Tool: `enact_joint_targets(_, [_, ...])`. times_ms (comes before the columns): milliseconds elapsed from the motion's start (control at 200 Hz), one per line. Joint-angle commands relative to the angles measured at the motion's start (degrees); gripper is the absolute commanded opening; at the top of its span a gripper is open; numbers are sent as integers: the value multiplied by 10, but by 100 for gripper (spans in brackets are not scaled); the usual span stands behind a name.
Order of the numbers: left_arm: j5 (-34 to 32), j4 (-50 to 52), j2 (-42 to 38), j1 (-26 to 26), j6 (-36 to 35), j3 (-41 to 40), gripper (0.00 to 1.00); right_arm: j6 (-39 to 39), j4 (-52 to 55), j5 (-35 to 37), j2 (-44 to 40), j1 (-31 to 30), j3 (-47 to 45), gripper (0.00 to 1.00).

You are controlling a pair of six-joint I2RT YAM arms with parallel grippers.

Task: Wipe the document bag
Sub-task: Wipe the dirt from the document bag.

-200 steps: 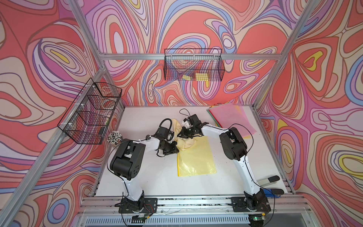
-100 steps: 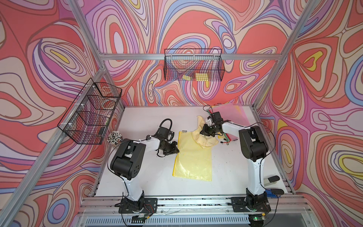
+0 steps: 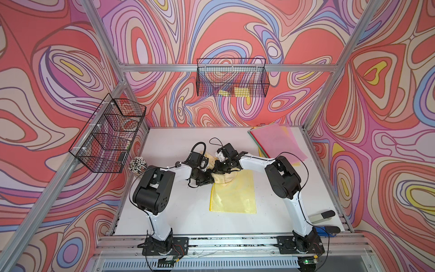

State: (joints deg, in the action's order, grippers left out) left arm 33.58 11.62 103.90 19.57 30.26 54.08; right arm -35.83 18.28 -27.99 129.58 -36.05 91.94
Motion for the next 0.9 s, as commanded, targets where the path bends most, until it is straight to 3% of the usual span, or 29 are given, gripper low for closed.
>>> enact_joint_targets(0, [-29, 22, 19, 2, 2, 3, 0, 1, 18, 37, 1, 49, -43, 0])
enact_joint_targets(250, [-35, 25, 21, 2, 4, 5, 0, 36, 15, 40, -45, 173, -131, 0])
enact_joint_targets(366, [-34, 25, 23, 1, 5, 5, 0, 51, 31, 47, -58, 192, -126, 0])
enact_joint_targets(531, [-30, 20, 27, 1, 12, 6, 0, 27, 13, 10, -49, 138, -87, 0])
enact_joint_targets(716, [-26, 18, 32, 2, 14, 6, 0, 15, 52, 8, 36, 41, 51, 0])
enact_joint_targets(891, [-28, 17, 21, 2, 16, -1, 0, -4, 48, 10, 89, 35, 102, 0])
